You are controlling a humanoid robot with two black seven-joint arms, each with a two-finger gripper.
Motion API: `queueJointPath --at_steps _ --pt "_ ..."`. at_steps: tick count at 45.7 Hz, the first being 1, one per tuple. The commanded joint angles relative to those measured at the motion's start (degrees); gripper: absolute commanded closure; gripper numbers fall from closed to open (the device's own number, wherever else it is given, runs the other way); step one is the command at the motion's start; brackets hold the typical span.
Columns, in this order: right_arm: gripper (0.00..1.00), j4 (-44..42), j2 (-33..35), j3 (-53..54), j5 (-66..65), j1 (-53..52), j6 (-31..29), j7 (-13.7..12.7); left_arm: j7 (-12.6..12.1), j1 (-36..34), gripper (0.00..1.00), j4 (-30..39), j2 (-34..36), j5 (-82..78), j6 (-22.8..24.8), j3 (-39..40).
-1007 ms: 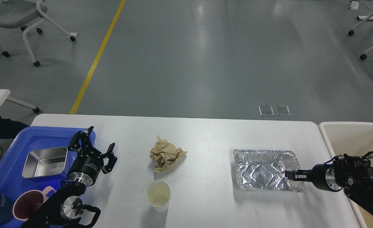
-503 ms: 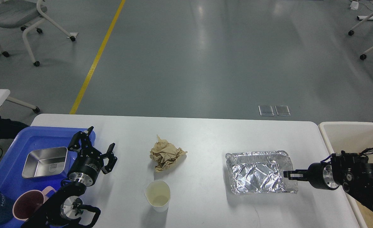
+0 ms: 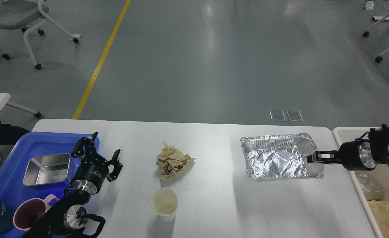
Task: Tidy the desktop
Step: 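Lift the foil tray with the right gripper toward the blue tray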
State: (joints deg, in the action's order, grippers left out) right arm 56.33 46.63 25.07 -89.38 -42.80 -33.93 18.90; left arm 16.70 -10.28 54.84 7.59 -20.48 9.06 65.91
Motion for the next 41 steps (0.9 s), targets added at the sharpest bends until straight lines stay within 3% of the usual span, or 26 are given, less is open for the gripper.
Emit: queueJointPath --at_steps 1,9,20,28,41 --pt "1.00 7.4 5.7 0.1 0.6 -0.6 -2.2 -0.2 0.0 0.1 0.04 0.0 0.0 -0.1 0.0 0.0" --pt "1.00 17.7 13.0 0.2 2.2 -0.7 -3.4 -0.2 0.0 0.0 0.04 0.0 -0.4 0.0 0.0 -0.1" --pt "1.00 18.8 14.0 0.1 5.8 -4.5 -6.0 -0.4 0.0 -0.2 0.04 0.0 -0.5 -0.1 -0.2 -0.1" --pt "1.00 16.9 4.6 -1.5 4.8 -8.0 -6.2 -0.8 0.1 0.1 0.04 0.3 -0.6 -0.1 -0.2 0.0" --pt "1.00 3.6 -11.3 -10.0 4.7 -16.9 -6.1 -0.7 0.9 0.3 0.04 1.8 0.3 0.0 0.1 0.2"
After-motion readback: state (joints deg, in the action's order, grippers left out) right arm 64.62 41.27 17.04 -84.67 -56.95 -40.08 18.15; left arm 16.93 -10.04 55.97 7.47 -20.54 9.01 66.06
